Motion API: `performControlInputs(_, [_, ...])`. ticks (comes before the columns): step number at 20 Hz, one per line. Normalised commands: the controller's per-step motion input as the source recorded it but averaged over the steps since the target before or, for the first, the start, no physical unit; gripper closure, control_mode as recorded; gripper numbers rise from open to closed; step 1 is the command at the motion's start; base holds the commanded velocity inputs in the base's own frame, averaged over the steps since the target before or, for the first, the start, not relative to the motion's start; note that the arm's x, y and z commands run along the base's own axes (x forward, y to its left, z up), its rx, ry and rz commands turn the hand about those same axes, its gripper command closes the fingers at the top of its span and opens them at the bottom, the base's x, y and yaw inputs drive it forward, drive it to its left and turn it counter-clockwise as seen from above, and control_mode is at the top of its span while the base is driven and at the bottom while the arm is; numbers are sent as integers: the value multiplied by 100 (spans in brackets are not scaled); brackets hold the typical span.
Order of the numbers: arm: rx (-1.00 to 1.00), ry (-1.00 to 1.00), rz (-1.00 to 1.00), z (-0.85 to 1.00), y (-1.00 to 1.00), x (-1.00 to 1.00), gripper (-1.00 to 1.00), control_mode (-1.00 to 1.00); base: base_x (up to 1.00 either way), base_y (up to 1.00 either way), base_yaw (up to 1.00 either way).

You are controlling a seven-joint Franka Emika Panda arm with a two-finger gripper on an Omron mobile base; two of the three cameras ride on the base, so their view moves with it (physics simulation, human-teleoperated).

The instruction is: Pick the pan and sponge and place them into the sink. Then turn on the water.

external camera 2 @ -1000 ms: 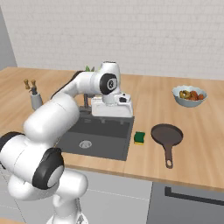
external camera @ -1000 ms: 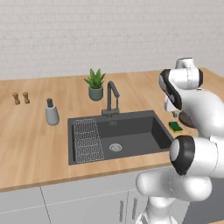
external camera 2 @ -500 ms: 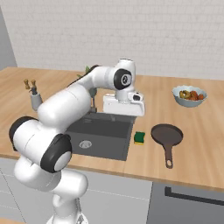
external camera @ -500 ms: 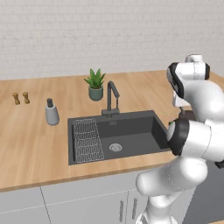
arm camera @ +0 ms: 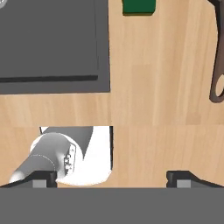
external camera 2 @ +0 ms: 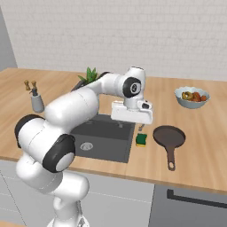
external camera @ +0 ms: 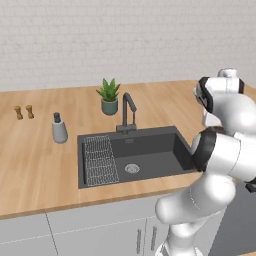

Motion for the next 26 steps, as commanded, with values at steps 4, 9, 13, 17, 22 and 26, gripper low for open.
performControlInputs(4, [3, 0, 1, -32, -58, 0, -100, -100, 0, 0, 0])
performControlInputs(9, [1, 0, 0, -44, -61, 3, -100, -100, 0, 0, 0])
performControlInputs(13, [0, 0, 0, -36, -40, 9, -100, -100, 0, 0, 0])
performControlInputs(17, [1, -5, 3, -36, -50, 11, -100, -100, 0, 0, 0])
performControlInputs(22, [1, -13, 5, -33, -31, 2, -100, -100, 0, 0, 0])
performControlInputs(26, [0, -14, 2, -32, -9, 15, -100, -100, 0, 0, 0])
